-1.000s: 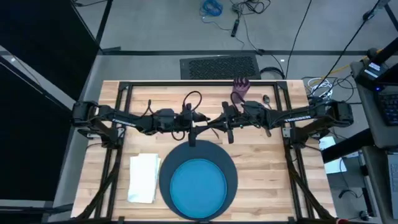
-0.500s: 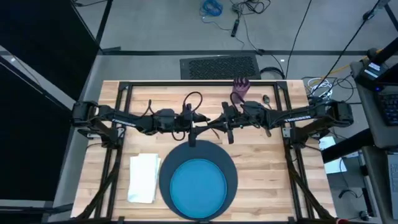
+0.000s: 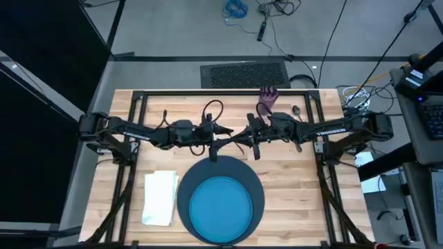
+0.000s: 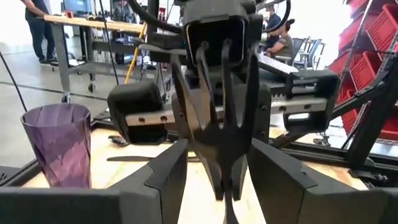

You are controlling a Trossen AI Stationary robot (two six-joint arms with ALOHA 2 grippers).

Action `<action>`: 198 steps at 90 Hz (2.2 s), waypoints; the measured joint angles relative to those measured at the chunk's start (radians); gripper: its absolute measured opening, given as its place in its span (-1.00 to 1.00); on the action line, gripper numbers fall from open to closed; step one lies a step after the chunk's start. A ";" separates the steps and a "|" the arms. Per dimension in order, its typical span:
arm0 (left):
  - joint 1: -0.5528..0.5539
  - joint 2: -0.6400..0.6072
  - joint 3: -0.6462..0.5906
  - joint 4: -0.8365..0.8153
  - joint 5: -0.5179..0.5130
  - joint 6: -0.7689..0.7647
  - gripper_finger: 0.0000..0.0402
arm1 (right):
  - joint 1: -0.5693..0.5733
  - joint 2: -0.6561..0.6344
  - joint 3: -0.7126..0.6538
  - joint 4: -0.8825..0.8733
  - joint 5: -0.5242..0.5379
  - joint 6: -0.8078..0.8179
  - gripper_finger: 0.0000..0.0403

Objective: Set table place
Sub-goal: Put the fork on the table napkin

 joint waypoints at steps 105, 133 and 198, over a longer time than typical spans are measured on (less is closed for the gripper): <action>-0.004 -0.068 -0.001 -0.042 -0.192 0.099 -0.99 | -0.029 -0.005 0.000 -0.031 0.005 0.005 -0.74; -0.030 -0.206 0.000 -0.273 -0.287 0.090 -1.00 | -0.073 -0.012 0.000 -0.128 0.003 0.011 -0.74; -0.321 -0.582 0.288 -1.924 -0.137 -1.139 -1.00 | -0.131 -0.013 0.000 -0.279 0.008 0.015 -0.74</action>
